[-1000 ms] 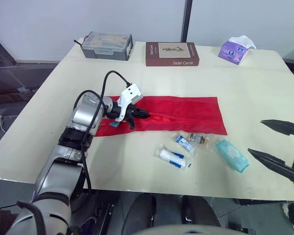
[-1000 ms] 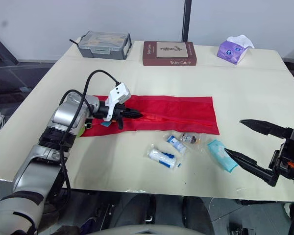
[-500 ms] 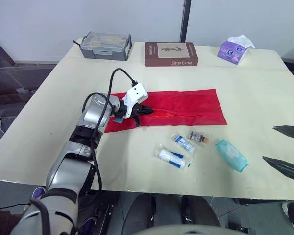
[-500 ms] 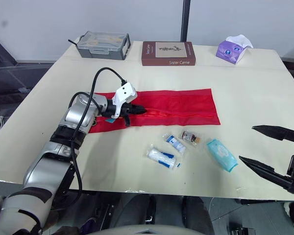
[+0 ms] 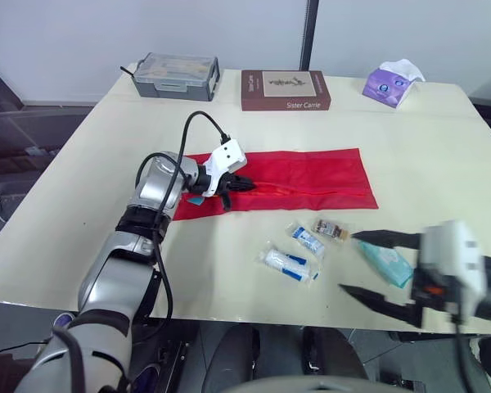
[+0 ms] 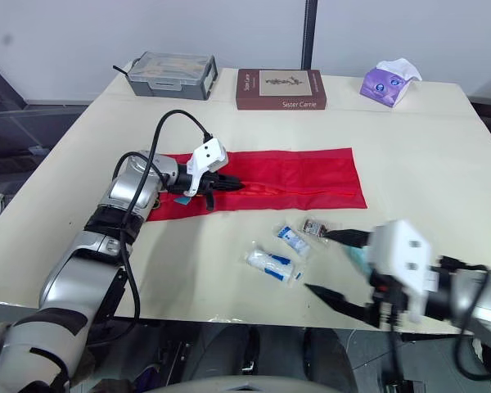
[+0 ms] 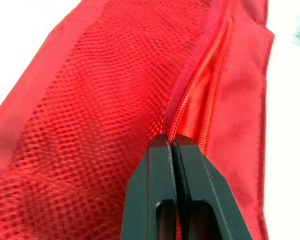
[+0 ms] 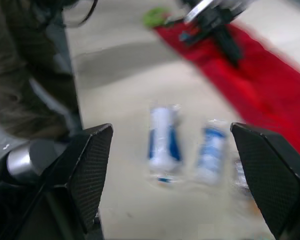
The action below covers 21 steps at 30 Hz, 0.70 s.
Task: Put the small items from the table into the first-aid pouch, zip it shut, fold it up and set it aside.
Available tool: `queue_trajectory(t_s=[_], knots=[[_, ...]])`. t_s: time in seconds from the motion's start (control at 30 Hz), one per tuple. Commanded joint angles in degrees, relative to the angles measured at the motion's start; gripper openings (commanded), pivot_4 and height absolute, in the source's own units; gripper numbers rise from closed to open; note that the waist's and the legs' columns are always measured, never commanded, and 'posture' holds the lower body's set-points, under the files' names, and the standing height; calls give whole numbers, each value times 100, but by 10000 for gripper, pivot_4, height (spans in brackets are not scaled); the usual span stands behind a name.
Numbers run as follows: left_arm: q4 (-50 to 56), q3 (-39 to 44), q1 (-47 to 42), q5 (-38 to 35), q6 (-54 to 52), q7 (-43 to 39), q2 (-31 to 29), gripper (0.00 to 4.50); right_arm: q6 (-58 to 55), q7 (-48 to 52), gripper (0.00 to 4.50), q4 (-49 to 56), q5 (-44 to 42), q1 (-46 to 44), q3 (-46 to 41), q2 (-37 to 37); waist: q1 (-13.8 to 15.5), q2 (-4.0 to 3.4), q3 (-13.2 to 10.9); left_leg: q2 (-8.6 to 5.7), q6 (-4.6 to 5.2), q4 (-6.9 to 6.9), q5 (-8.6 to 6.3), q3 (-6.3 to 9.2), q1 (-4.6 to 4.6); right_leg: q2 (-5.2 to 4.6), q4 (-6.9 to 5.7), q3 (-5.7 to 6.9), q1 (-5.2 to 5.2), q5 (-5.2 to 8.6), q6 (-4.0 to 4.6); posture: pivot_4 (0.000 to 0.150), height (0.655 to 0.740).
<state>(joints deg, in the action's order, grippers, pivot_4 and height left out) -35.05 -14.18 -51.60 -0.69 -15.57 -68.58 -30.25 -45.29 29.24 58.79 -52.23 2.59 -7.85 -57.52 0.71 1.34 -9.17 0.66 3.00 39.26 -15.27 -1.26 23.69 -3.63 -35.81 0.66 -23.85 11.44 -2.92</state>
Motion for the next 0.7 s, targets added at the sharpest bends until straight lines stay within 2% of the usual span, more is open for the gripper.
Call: queue_trajectory(t_s=[0.03,0.2,0.53,0.7], knots=[[258,22,-77,-6,-1,-100,-57,421,-685,-492,40138,-285,230,-1026,1392,577,5,4,0,0,0,-1,0,2,0,2,-1,1,0,0,0,1500,7400],[454,22,10,20,-105,-126,-51,421,-990,-514,40138,-1005,998,-1842,2602,1190,15,4,0,-6,1,-1,0,1,7,1,-1,1,-3,-1,-1,1500,7400],[838,62,189,-2,-359,-56,-49,421,-933,-324,40138,-1889,2044,-1985,3405,1630,1,3,2,-6,2,0,0,0,3,4,-6,0,-3,-13,-22,1500,7400],[846,73,196,-15,-374,-18,-26,0,-852,-178,25883,-2029,2378,-1913,3509,1710,5,3,2,-8,2,0,0,0,3,6,-6,0,-3,-13,-22,1500,7400]])
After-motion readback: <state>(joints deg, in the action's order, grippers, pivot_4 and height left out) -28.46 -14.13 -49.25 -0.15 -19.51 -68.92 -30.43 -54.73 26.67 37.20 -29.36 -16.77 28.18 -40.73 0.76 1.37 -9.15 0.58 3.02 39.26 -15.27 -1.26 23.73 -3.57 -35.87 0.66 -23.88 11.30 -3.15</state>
